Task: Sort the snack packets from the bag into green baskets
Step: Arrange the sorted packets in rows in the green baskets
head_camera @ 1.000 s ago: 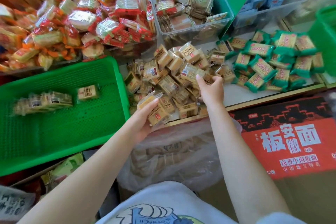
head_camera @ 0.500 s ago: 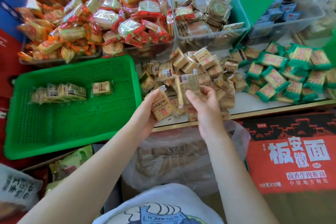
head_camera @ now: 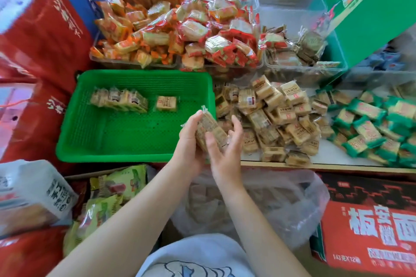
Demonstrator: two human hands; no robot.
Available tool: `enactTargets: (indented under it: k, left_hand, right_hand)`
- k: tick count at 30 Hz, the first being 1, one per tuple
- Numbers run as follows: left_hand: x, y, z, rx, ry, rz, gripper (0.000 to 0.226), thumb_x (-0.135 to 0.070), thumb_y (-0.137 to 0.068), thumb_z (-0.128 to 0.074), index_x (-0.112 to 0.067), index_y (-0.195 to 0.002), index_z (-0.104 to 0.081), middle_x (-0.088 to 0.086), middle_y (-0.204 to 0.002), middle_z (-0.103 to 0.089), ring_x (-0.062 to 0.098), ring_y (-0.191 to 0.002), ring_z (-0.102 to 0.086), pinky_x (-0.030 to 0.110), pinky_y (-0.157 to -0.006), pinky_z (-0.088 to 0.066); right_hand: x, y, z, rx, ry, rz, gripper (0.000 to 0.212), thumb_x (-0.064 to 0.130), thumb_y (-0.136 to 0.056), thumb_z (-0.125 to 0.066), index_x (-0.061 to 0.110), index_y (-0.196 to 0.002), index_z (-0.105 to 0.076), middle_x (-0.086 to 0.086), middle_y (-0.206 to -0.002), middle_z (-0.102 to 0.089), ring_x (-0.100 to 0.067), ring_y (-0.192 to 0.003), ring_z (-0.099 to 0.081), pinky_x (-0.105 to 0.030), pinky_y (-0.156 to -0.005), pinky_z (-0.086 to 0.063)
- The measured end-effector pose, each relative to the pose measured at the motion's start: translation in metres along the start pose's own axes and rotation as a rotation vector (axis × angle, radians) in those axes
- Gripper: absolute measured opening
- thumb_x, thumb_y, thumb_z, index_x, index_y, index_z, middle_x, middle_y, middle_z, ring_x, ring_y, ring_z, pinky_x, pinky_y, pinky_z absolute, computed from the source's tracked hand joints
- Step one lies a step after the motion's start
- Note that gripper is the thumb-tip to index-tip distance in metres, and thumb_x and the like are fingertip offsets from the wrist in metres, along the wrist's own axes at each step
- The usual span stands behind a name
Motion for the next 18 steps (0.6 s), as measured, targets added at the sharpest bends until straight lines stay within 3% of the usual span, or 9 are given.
enactTargets:
  k: [1,3,5,8,11,14,16,18]
  left_hand:
    - [-0.006,0.002,0.007,-0.023,0.024,-0.023,0.072,-0.049,-0.075,-0.075,-0.005,-0.13,-0.058,0.022,-0.12,-0.067,0.04,-0.112,-0.066,0.057,-0.1,-0.051]
    - [-0.017,0.007,0.019,-0.046,0.036,-0.068,0.055,-0.047,-0.086,-0.068,-0.004,-0.12,-0.062,0.017,-0.104,-0.071,0.034,-0.099,-0.071,0.047,-0.09,-0.058]
    - [-0.027,0.008,0.034,-0.083,0.004,-0.092,0.057,-0.05,-0.086,-0.066,-0.003,-0.117,-0.063,0.018,-0.102,-0.071,0.034,-0.095,-0.071,0.045,-0.085,-0.059]
    - [-0.047,0.004,0.06,-0.118,-0.183,-0.139,0.062,-0.061,-0.071,-0.065,-0.011,-0.107,-0.073,0.017,-0.107,-0.074,0.036,-0.101,-0.07,0.048,-0.091,-0.055]
    - [-0.07,-0.006,0.092,-0.15,-0.461,-0.146,0.047,-0.067,-0.084,-0.053,-0.029,-0.094,-0.078,0.001,-0.113,-0.073,0.021,-0.111,-0.063,0.041,-0.101,-0.042]
    - [-0.091,-0.027,0.147,-0.34,-0.969,-0.264,0.046,-0.049,-0.103,-0.041,-0.012,-0.118,-0.065,0.008,-0.12,-0.064,0.022,-0.111,-0.055,0.034,-0.09,-0.037]
    - [-0.104,-0.037,0.184,-0.446,-1.339,-0.336,0.044,-0.047,-0.104,-0.039,-0.011,-0.107,-0.063,0.01,-0.107,-0.067,0.03,-0.101,-0.061,0.039,-0.084,-0.045]
    - [-0.111,-0.043,0.209,-0.491,-1.58,-0.281,0.047,-0.049,-0.105,-0.032,-0.013,-0.091,-0.059,0.01,-0.09,-0.067,0.033,-0.083,-0.062,0.04,-0.069,-0.046]
  right_hand:
    - [-0.003,0.001,-0.011,0.03,-0.15,-0.125,0.078,0.041,-0.092,-0.069,0.029,-0.154,-0.021,-0.003,-0.143,-0.045,0.009,-0.113,-0.054,-0.012,-0.087,-0.048]
    - [-0.01,0.006,-0.039,0.122,-0.42,-0.366,0.088,0.05,-0.079,-0.076,0.023,-0.15,-0.031,-0.004,-0.136,-0.06,-0.004,-0.109,-0.066,-0.022,-0.089,-0.053]
    - [-0.011,0.01,-0.064,0.198,-0.494,-0.472,0.084,0.055,-0.067,-0.075,0.021,-0.139,-0.049,-0.001,-0.127,-0.069,-0.013,-0.113,-0.068,-0.039,-0.1,-0.052]
    - [-0.012,0.007,-0.084,0.227,-0.495,-0.503,0.067,0.045,-0.071,-0.073,0.018,-0.13,-0.058,-0.003,-0.122,-0.072,-0.018,-0.114,-0.068,-0.042,-0.096,-0.053]
    - [-0.015,-0.012,-0.096,0.233,-0.407,-0.504,0.069,0.045,-0.07,-0.076,0.015,-0.13,-0.06,-0.007,-0.124,-0.07,-0.022,-0.114,-0.067,-0.038,-0.085,-0.057]
    - [-0.023,-0.042,-0.105,0.176,-0.3,-0.559,0.082,0.052,-0.059,-0.078,0.012,-0.129,-0.062,-0.014,-0.129,-0.066,-0.022,-0.1,-0.068,-0.031,-0.067,-0.057]
    - [-0.027,-0.069,-0.118,0.175,-0.214,-0.585,0.092,0.059,-0.053,-0.078,0.014,-0.131,-0.059,-0.015,-0.134,-0.061,-0.02,-0.093,-0.065,-0.029,-0.061,-0.055]
    - [-0.029,-0.095,-0.135,0.218,-0.15,-0.612,0.082,0.06,-0.064,-0.078,0.016,-0.131,-0.058,-0.013,-0.134,-0.06,-0.02,-0.091,-0.063,-0.031,-0.064,-0.055]
Point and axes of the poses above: each hand's wrist, its own y-axis away from the middle knuckle, its own z-axis out of the back of the hand, x = y × z, the point moved 5 cm from there along -y, towards the middle knuckle
